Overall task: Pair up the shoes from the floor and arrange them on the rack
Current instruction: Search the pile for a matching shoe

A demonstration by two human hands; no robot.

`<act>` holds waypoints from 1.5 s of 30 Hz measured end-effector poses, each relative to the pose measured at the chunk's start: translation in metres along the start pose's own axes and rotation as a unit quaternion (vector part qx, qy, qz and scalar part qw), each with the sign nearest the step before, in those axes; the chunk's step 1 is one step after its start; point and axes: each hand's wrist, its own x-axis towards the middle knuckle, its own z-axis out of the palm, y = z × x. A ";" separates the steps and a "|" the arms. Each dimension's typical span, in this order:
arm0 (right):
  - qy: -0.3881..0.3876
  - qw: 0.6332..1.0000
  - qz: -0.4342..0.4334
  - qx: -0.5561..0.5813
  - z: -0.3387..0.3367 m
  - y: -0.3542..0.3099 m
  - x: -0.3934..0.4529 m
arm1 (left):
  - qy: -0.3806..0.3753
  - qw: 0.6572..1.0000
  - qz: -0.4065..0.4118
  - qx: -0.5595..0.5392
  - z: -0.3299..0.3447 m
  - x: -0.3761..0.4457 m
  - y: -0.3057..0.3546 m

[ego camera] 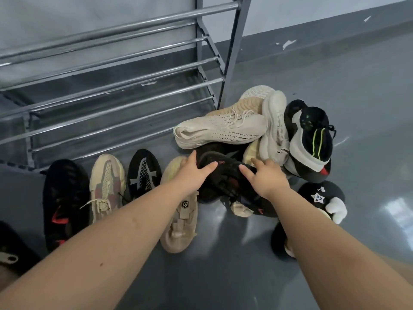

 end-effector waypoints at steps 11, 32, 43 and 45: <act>-0.074 0.995 -0.064 0.009 0.005 -0.032 -0.033 | 0.037 0.999 -0.008 -0.030 -0.019 -0.055 -0.048; 0.059 0.989 -0.129 0.033 0.015 -0.144 -0.110 | 0.143 0.988 -0.019 -0.050 -0.107 -0.146 -0.154; -0.146 0.817 0.055 0.556 0.062 -0.193 -0.166 | 0.042 0.892 -0.120 -0.433 -0.078 -0.152 -0.126; -0.145 0.815 0.060 0.558 0.063 -0.188 -0.168 | 0.029 0.895 -0.132 -0.425 -0.074 -0.154 -0.125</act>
